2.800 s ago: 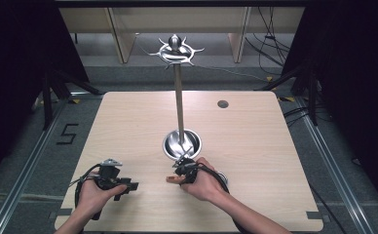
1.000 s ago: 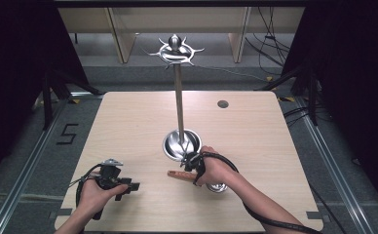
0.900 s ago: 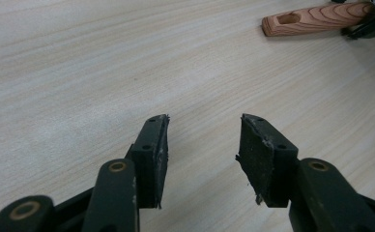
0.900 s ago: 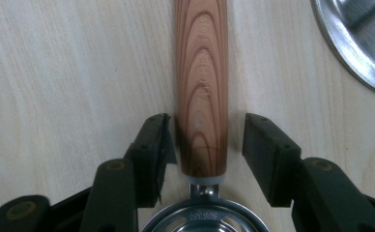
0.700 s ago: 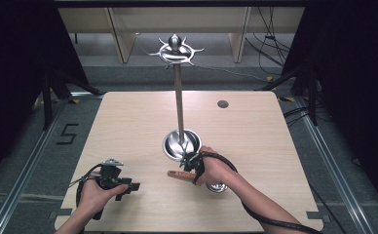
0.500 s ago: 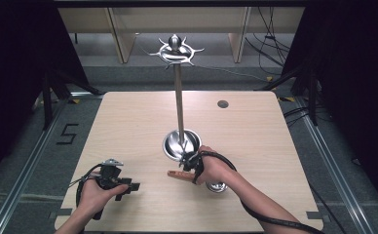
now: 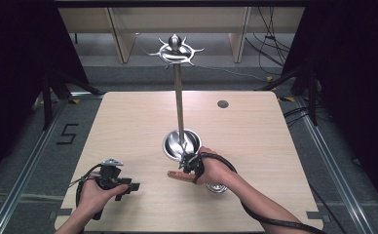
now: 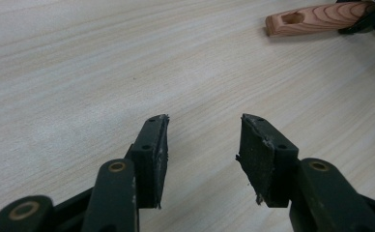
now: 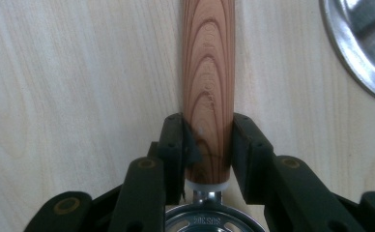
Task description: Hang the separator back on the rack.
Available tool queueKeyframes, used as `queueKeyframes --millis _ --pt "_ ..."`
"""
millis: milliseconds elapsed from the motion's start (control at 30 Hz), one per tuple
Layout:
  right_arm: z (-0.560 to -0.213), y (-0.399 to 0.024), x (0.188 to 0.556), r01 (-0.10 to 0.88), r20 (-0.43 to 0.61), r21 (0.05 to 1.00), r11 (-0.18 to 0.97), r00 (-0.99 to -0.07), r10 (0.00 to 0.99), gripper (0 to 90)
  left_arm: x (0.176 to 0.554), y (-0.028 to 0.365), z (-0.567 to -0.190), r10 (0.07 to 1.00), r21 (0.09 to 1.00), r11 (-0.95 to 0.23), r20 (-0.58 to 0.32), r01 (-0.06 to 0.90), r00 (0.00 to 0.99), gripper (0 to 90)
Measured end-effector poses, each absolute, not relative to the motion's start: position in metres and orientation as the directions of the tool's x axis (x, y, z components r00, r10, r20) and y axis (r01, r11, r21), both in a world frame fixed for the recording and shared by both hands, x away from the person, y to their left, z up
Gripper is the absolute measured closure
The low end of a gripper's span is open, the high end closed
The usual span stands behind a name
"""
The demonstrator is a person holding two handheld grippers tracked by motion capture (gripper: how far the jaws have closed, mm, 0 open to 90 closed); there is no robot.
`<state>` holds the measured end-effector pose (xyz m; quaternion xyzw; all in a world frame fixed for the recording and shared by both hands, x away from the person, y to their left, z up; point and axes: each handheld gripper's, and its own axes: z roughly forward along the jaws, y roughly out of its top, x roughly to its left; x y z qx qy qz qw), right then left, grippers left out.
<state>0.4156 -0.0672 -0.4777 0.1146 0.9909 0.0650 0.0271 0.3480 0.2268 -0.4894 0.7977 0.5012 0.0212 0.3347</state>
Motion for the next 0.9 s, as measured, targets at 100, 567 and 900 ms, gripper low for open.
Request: queueKeyframes --millis 100,567,900 --pt "-0.471 -0.073 0.411 0.214 -0.092 0.154 0.964 -0.969 0.23 69.3 0.348 0.227 -0.489 0.812 0.553 -0.28 -0.299 0.785 0.501 52.4" --pt "-0.451 -0.119 0.394 0.327 -0.131 0.504 0.8 -0.886 0.445 69.4 0.348 0.226 -0.49 0.817 0.552 -0.272 -0.3 0.788 0.492 52.3" --pt "-0.443 -0.147 0.389 0.326 -0.148 0.67 0.667 -0.822 0.551 69.5 0.348 0.227 -0.491 0.816 0.552 -0.272 -0.301 0.788 0.493 52.0"
